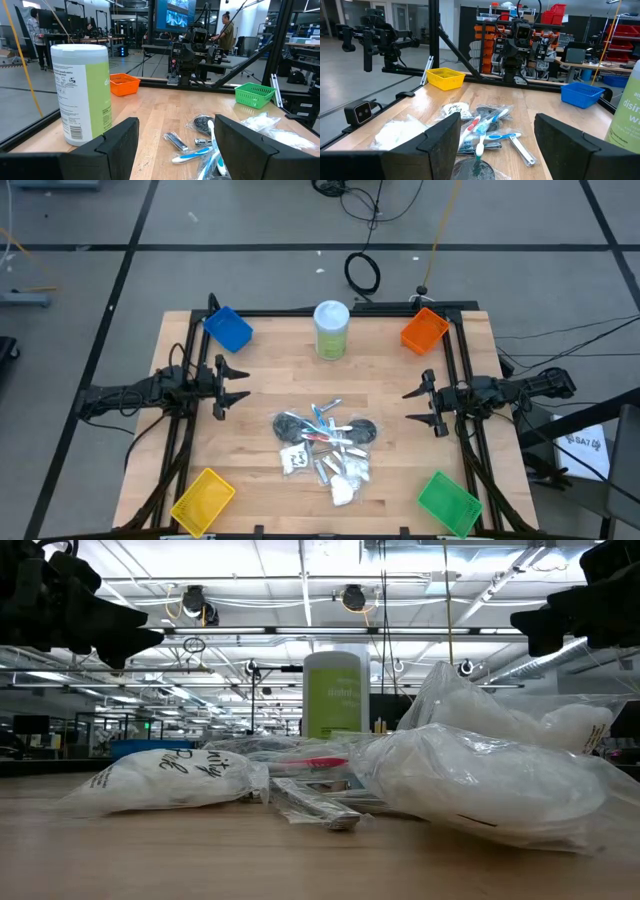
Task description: Pick & Place Travel size toiletries
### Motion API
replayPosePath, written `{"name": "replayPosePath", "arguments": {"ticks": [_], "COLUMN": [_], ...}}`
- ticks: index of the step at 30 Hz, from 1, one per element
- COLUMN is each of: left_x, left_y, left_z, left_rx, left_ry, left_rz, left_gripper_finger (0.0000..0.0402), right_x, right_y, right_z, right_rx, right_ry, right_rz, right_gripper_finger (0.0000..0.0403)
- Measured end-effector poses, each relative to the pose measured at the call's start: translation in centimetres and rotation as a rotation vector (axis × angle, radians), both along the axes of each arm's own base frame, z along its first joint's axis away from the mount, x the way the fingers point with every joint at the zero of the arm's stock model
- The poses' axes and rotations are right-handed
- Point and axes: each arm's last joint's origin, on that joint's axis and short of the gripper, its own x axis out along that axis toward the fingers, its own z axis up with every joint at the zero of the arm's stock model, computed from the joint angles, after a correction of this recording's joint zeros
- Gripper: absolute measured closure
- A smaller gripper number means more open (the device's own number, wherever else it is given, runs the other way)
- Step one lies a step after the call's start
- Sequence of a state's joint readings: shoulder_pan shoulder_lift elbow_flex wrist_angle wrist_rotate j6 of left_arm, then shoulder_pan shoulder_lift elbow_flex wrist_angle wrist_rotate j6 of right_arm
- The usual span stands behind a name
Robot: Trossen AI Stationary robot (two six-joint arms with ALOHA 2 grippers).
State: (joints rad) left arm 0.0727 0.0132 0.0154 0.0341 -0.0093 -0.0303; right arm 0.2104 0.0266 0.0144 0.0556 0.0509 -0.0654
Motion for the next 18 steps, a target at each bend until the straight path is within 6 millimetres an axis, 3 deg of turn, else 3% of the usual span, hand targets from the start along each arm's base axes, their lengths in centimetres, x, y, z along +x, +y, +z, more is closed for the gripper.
{"name": "replayPosePath", "arguments": {"ticks": [6,14,18], "left_x": [0.0,0.0,0.0], "left_y": [0.0,0.0,0.0], "left_z": [0.0,0.0,0.0], "left_rx": [0.0,0.0,0.0], "left_ry": [0.0,0.0,-0.001], "left_rz": [0.0,0.0,0.0], "left_gripper_finger": [0.0149,0.0149,0.0149], "right_x": [0.0,-0.4,-0.6], "right_y": [0.0,-0.1,-0.1], "right_z": [0.3,2.7,3.1], "right_rx": [0.012,0.273,0.289], "right_ry": [-0.035,-0.237,-0.287], "right_rz": [-0.001,0.036,0.042], "right_gripper_finger": [0.0161,0.0161,0.0161]}}
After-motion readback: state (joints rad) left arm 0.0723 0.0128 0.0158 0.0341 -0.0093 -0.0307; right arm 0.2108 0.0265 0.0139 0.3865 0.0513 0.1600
